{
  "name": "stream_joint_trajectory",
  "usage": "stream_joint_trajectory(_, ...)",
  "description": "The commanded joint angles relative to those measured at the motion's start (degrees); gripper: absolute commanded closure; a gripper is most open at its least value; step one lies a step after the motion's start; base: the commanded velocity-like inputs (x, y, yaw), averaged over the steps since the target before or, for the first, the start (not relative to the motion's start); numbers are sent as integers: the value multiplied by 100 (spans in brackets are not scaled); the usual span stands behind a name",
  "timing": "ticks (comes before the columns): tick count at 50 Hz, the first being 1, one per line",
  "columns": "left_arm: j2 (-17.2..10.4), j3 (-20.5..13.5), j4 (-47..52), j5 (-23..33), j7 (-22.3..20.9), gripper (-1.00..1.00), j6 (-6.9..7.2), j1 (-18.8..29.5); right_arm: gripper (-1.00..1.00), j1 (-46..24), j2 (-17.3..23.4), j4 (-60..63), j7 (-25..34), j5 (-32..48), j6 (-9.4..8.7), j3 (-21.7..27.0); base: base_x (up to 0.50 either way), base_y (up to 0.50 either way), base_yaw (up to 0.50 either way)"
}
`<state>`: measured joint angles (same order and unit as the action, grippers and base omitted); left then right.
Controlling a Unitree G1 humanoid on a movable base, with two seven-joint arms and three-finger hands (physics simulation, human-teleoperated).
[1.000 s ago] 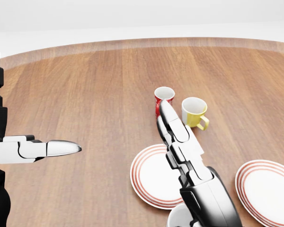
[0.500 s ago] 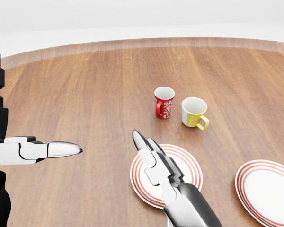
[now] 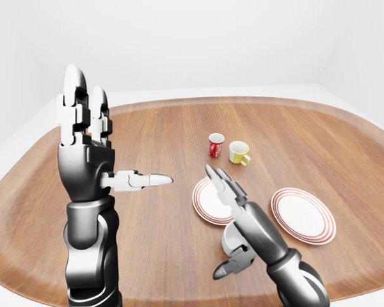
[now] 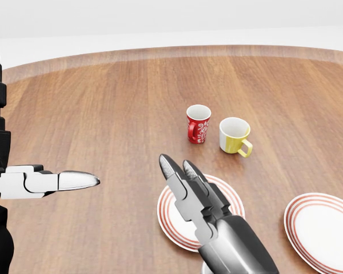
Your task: Put the white mug on the left plate.
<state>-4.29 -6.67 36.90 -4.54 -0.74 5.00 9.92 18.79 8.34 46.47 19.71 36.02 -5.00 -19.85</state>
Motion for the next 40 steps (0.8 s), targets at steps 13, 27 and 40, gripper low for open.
stream_joint_trajectory(13,-5,-4,-5,5,-1,-100,0,15,-100,149,-202,-175,535,744,0,754,0,0,0)
stream_joint_trajectory(27,1,5,-9,13,0,-100,0,6,-100,274,-346,-288,746,1258,0,984,0,0,0)
stream_joint_trajectory(40,4,7,5,19,-3,-100,0,-3,-100,78,-332,-254,1684,1748,0,825,0,0,0)
